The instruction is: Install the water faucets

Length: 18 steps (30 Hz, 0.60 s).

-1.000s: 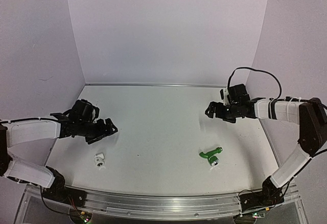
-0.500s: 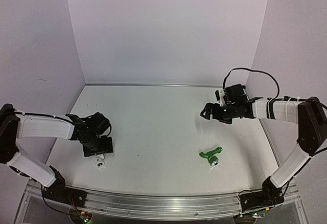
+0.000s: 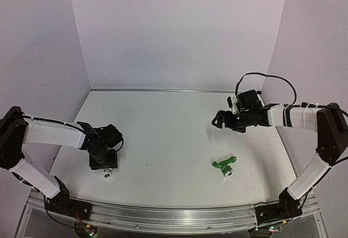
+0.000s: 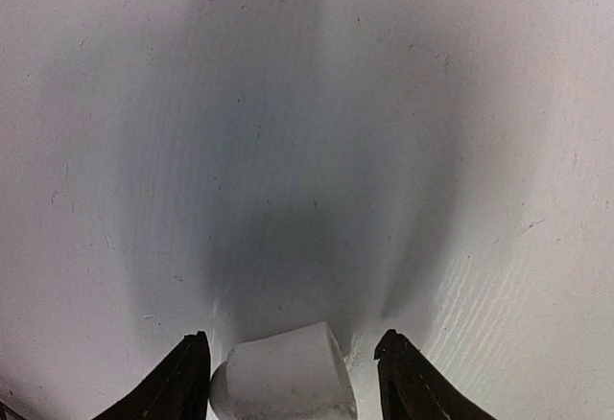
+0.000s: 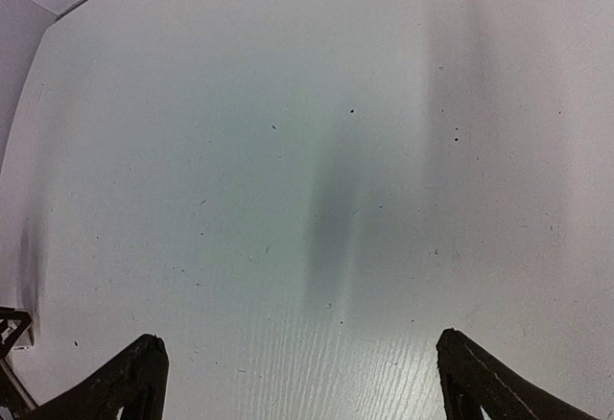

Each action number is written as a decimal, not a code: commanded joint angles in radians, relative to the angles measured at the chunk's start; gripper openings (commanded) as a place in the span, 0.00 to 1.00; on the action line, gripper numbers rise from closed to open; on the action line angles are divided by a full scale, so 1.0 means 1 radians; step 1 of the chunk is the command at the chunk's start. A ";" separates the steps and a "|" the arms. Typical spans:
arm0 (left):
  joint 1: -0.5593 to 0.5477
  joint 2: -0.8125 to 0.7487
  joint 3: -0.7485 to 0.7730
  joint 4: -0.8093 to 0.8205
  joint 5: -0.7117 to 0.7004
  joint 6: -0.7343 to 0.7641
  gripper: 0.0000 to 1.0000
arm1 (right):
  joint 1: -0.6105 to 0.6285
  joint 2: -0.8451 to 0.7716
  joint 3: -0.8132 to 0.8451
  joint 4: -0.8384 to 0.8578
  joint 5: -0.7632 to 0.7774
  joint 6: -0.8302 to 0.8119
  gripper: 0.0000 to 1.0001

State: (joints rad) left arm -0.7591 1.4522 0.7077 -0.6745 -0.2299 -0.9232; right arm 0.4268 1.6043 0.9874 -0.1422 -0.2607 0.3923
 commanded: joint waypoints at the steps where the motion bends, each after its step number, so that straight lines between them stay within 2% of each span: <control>1: -0.019 0.045 0.053 -0.019 -0.020 -0.005 0.52 | 0.013 -0.032 0.025 -0.007 -0.006 -0.004 0.98; 9: -0.064 0.051 0.098 -0.017 -0.081 0.011 0.27 | 0.030 -0.021 0.032 -0.014 -0.003 0.002 0.98; 14: -0.077 0.074 0.176 0.004 -0.136 0.058 0.20 | 0.046 -0.007 0.045 -0.016 -0.017 0.001 0.98; 18: -0.077 0.099 0.254 0.107 -0.118 0.111 0.17 | 0.082 0.011 0.054 -0.001 -0.045 -0.006 0.98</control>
State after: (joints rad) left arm -0.8326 1.5329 0.8603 -0.6704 -0.3162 -0.8774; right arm 0.4708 1.6043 0.9912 -0.1520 -0.2730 0.3939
